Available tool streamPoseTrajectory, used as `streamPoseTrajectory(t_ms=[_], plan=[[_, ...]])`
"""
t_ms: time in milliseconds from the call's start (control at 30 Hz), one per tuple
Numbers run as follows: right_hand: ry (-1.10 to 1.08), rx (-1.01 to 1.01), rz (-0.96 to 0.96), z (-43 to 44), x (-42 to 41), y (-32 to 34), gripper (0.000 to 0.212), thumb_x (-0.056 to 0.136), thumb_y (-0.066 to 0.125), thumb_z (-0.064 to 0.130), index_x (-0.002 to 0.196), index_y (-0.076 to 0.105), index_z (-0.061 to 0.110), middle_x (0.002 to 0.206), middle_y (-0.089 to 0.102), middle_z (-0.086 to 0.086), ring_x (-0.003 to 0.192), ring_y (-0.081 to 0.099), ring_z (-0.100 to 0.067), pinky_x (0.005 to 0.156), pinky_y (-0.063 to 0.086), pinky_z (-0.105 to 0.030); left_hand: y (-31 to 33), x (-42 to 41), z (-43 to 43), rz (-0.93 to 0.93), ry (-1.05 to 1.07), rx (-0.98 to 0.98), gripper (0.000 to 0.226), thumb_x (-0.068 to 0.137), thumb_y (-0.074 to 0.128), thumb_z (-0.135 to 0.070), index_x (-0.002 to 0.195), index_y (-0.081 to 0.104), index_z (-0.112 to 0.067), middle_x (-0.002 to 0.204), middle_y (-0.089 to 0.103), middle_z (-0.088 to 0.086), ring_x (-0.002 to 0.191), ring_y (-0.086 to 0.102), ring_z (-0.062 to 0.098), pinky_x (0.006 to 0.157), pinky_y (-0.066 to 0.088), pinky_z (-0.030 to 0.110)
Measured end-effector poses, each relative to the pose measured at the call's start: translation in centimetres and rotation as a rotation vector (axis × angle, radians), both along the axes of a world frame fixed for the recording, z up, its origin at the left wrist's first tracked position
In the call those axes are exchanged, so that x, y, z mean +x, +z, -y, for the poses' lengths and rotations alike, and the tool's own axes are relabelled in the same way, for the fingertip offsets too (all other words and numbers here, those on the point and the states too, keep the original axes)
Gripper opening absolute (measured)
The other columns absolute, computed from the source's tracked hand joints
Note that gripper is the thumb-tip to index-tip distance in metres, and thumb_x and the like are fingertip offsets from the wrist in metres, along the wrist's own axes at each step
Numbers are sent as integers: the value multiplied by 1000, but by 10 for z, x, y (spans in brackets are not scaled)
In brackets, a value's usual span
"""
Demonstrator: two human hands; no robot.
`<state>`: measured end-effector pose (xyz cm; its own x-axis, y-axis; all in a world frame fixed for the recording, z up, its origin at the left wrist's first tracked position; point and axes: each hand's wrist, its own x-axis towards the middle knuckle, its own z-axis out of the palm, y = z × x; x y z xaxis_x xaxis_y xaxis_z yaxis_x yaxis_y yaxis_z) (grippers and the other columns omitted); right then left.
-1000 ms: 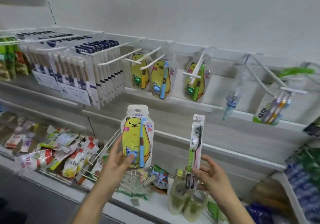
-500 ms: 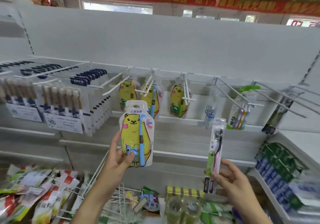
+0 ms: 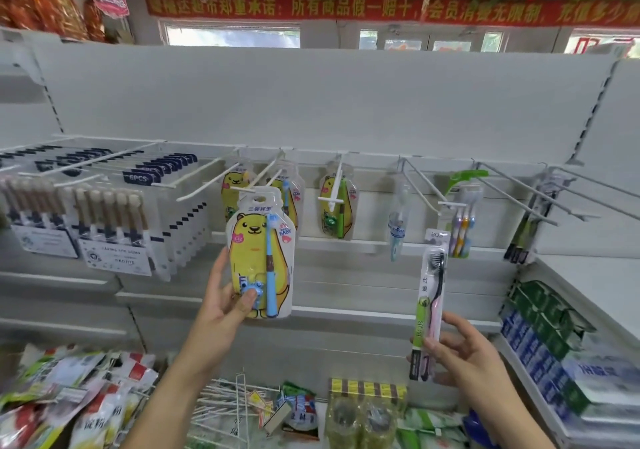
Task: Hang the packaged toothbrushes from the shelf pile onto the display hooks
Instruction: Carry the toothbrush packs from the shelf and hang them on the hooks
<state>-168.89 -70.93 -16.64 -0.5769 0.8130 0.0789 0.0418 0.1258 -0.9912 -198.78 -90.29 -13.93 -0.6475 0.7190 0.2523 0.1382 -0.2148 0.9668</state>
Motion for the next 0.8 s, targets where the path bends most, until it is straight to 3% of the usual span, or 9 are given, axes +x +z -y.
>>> streamPoseTrajectory(t_ms=[67,167,233,333,367,467,600,700,800], plan=[[-13,-26,-6,-2,3,2,106,27,87,78,118,61,30,96,79,-9,85,76,-28,60,59,-37,2,1,-3,-10,13,3,72,98,58,-14,135,25,-66,122,73,-13,113,68,5,95,47,27],[-23,-33,-23,-14,10,-2,106,28,87,79,120,61,32,98,78,-9,88,75,-31,65,60,-41,0,0,-7,-11,42,0,71,95,60,-19,131,26,-72,121,73,-13,113,68,6,97,46,30],[-40,-27,-24,-17,15,-2,84,49,91,62,121,61,30,97,79,-7,87,75,-29,65,58,-40,-1,1,-8,-1,58,3,71,91,64,-29,129,27,-76,124,72,-12,115,67,8,102,45,38],[-88,-58,-15,-25,26,-3,45,80,77,24,122,60,26,94,79,-5,84,73,-25,65,55,-38,-1,4,-8,11,65,9,75,79,77,-58,131,28,-80,129,70,-11,119,66,10,104,44,42],[-91,-62,-19,-26,28,-2,50,77,81,30,122,60,27,94,79,-5,84,74,-25,65,55,-39,-2,3,-8,11,67,12,76,79,77,-57,133,27,-79,131,69,-11,121,65,11,106,43,44],[-101,-43,-7,-29,31,-3,97,37,89,73,121,60,33,98,79,-6,90,75,-29,63,60,-40,-4,-2,-7,6,62,17,76,92,65,-29,140,27,-74,136,67,-10,128,62,15,116,36,54],[-95,-65,-53,-30,26,-2,84,52,91,55,125,59,29,100,78,-10,97,73,-38,76,60,-53,-2,-4,-3,-24,65,13,80,95,59,-20,148,22,-67,135,67,-12,126,63,12,112,40,49],[-87,-52,-29,-29,19,-2,100,41,92,67,126,60,26,102,78,-12,96,74,-39,77,59,-57,-2,-7,-4,-47,81,14,80,99,56,-15,151,20,-64,132,67,-18,120,65,7,105,44,41],[-88,-34,-25,-25,13,0,88,53,90,59,127,60,25,102,78,-11,98,73,-41,78,58,-61,-2,-6,-6,-58,85,29,78,101,53,-9,150,21,-60,126,68,-25,113,67,0,92,52,25]])
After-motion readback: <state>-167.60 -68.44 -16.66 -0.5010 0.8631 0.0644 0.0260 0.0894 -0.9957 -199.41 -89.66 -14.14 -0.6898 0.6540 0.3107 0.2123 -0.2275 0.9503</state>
